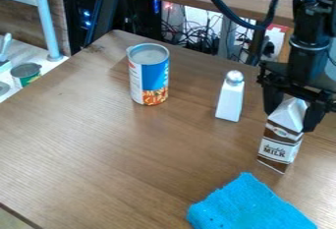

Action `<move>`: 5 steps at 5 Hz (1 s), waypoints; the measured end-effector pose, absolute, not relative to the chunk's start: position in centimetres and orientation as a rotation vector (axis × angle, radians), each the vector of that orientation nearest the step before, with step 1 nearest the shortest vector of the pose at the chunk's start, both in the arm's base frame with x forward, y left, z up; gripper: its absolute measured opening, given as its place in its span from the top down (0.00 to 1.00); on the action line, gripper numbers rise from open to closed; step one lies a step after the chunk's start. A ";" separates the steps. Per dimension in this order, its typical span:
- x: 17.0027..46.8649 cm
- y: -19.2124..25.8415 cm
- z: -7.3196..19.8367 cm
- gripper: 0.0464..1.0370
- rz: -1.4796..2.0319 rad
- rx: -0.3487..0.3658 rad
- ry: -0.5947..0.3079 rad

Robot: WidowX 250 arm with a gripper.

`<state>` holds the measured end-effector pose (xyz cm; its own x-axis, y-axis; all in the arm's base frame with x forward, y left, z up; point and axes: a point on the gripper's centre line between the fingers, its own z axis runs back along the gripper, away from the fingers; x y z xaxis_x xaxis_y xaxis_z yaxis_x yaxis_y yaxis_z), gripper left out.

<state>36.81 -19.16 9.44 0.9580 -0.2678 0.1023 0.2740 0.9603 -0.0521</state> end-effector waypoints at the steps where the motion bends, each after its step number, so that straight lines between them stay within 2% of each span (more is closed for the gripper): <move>1: 37.1 -19.5 10.9 0.21 -0.276 -0.078 -0.096; 2: 37.7 -20.5 12.8 0.21 -0.259 -0.125 -0.126; 3: 37.7 -20.7 16.4 0.21 -0.226 -0.164 -0.190; 4: 36.4 -19.9 21.1 0.21 -0.166 -0.208 -0.279; 5: 35.6 -15.6 23.3 0.21 -0.010 -0.225 -0.334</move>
<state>35.56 -15.61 23.32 0.9450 0.0274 0.3259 0.0467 0.9750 -0.2173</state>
